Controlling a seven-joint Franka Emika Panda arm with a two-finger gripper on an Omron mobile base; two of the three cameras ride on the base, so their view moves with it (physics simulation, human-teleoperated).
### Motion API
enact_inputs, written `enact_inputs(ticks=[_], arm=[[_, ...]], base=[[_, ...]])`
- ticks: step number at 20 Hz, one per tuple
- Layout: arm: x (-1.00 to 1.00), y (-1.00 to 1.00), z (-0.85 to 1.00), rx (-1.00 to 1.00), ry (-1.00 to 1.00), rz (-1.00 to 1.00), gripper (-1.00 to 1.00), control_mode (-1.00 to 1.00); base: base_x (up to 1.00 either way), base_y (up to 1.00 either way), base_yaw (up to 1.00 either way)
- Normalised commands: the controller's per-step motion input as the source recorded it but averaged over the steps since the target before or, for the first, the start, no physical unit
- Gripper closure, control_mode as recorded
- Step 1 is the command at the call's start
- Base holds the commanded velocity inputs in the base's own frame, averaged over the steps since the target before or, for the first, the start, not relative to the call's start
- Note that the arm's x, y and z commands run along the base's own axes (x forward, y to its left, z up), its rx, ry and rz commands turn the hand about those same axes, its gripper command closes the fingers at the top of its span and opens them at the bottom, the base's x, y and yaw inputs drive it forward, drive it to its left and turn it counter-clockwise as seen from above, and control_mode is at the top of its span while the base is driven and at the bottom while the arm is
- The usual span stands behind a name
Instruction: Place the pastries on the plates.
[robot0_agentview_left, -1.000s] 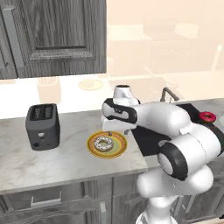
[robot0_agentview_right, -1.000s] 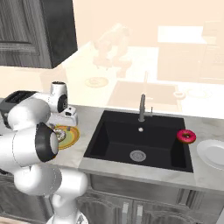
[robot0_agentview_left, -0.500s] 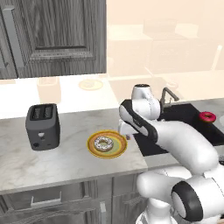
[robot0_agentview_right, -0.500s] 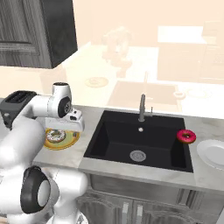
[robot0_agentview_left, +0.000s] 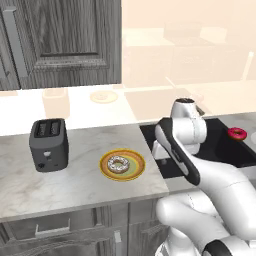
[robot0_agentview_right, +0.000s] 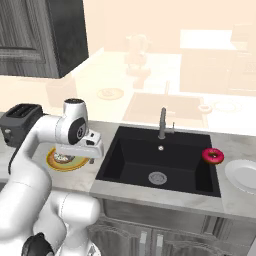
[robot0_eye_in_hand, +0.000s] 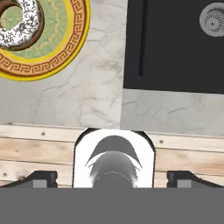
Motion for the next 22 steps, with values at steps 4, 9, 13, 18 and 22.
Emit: enact_inputs(ticks=[4, 9, 13, 18, 22], arm=[[-0.48, -0.28, 0.13, 0.0, -0.02, -0.03, -1.0, -1.0], [-0.24, -0.2, 0.12, 0.0, 0.0, -0.02, -1.0, 1.0], [0.0, 0.0, 0.0, 0.0, 0.0, 0.0, -1.0, 1.0], [0.0, 0.0, 0.0, 0.0, 0.0, 0.0, -1.0, 1.0], [0.0, 0.0, 0.0, 0.0, 0.0, 0.0, -1.0, 1.0]], base=[[0.0, 0.0, 0.0], [-0.07, -0.06, 0.0], [-0.82, -0.43, -0.02], [-0.82, -0.93, -0.08], [-0.15, -1.0, -0.08]])
